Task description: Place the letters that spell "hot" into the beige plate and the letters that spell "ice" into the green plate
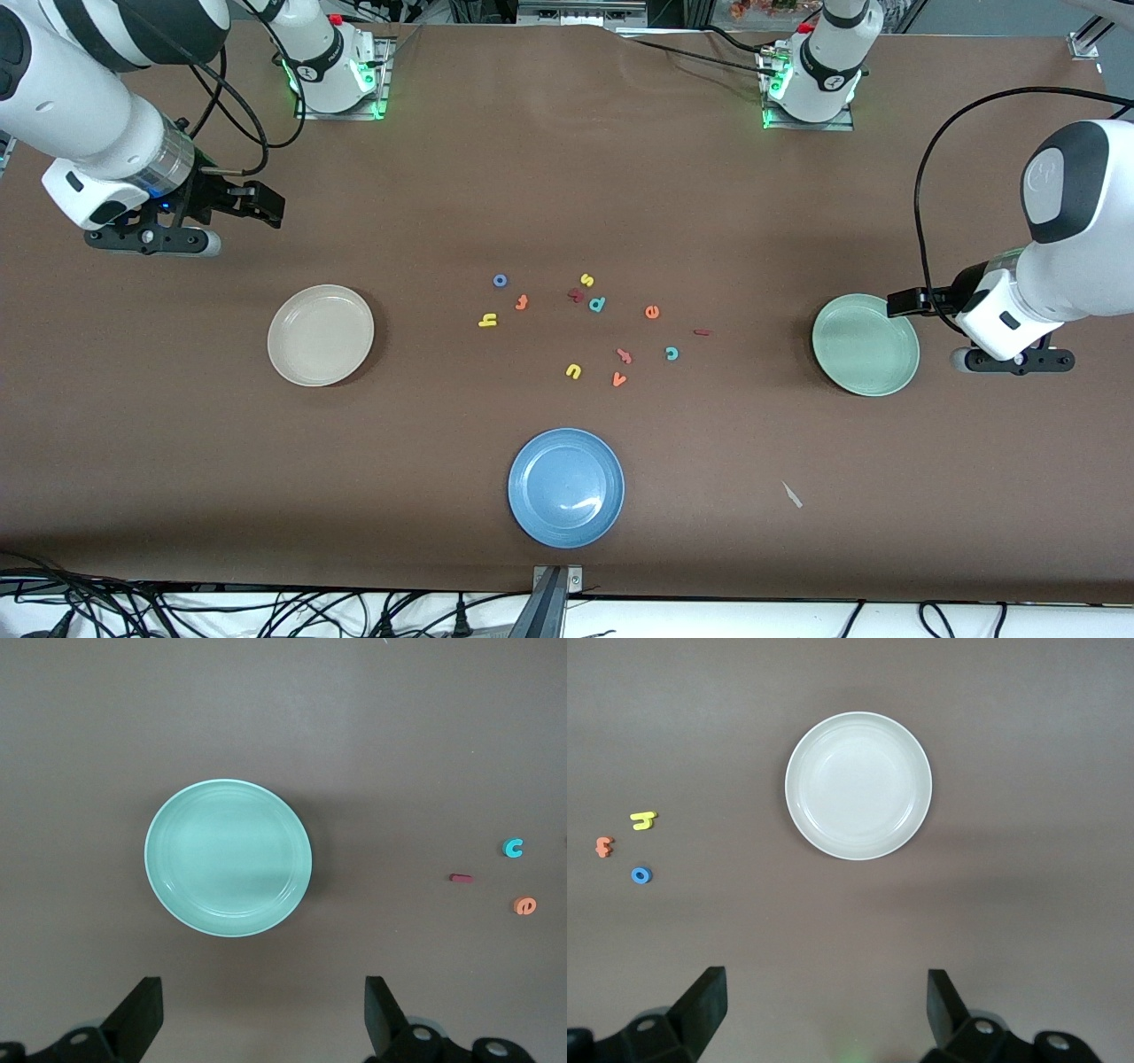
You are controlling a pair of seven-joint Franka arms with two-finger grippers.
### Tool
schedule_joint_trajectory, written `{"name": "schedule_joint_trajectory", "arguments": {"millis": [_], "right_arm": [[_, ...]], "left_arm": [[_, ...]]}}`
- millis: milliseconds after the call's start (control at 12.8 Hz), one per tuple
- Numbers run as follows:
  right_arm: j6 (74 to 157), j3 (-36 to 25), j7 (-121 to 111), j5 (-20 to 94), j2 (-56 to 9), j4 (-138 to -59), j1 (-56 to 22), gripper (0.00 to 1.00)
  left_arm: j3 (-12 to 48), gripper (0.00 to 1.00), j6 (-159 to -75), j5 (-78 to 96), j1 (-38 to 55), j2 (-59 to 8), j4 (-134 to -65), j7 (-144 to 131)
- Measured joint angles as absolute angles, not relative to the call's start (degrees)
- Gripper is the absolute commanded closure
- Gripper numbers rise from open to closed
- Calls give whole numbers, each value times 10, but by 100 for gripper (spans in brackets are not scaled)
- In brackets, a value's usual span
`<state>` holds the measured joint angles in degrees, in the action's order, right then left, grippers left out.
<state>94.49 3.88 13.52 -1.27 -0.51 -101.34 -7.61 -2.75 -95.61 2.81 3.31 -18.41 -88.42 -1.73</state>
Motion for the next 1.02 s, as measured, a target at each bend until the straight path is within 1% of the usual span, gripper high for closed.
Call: {"name": "schedule_joint_trajectory", "arguments": {"millis": [470,784,1019], "right_arm": [[926,23,133,-13,-5,-1012,-76,0],[919,11,56,-11,-11,-996,-70,0],[910,9,82,-3,-13,-990,-68,0]], "left_arm": [[-27,0,-956,28,33,-185,-884,-17],[-27,0,-956,28,33,-186,-884,-17],[-27,0,-956,28,33,-188,-884,-17]]}}
